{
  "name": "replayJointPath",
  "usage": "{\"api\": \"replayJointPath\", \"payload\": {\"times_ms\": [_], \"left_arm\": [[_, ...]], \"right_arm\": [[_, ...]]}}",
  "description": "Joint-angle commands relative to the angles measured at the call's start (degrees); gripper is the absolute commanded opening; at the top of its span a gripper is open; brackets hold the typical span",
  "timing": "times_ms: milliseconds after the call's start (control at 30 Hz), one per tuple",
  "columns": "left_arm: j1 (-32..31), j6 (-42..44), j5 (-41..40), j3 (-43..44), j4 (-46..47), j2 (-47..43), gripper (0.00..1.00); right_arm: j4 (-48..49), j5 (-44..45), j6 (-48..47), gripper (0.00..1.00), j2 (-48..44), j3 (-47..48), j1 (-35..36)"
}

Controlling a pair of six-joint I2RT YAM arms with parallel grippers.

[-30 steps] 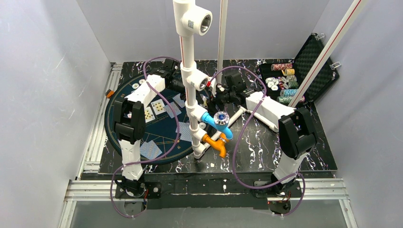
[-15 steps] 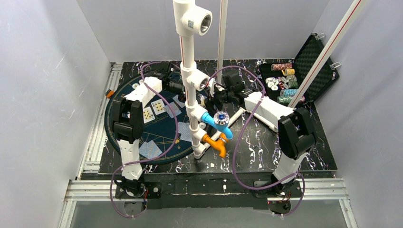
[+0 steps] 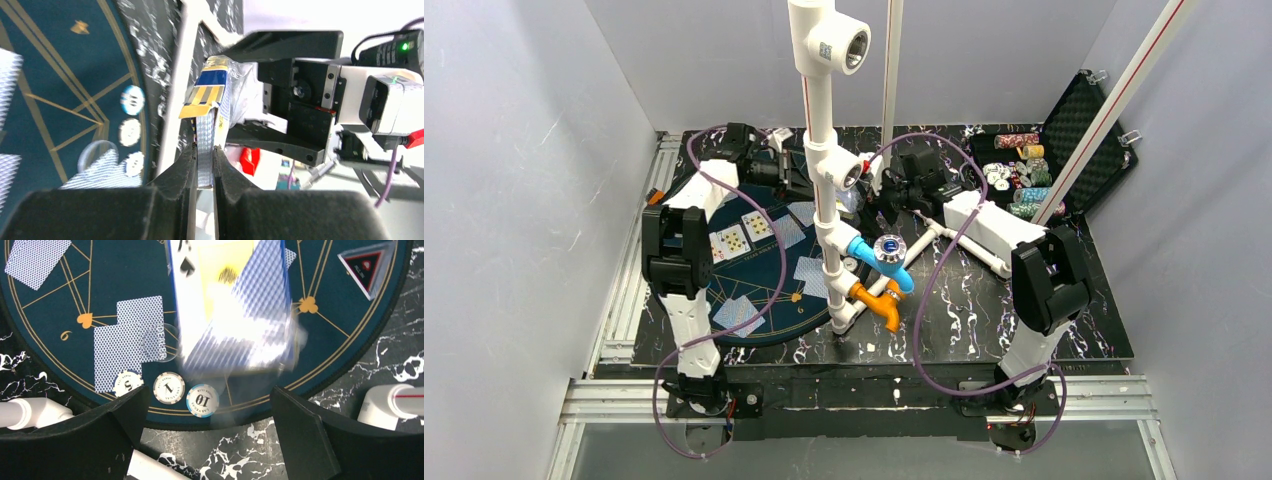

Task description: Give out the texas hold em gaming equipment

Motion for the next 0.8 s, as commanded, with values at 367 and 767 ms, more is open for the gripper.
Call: {"api": "replayJointPath", "payload": {"times_ms": [367,767], "left_arm": [[17.43,-3.32,-18.44,21.57,6.21,15.59,0.00],[17.34,-4.40,-21.02,31.28,2.46,26.50,0.02]], "right_arm": [[-3.66,0.01,0.01,0.98,-3.23,1.34,-2.26],[-7.28,-0.05,-1.50,0.98,-2.22,2.98,-2.26]]}}
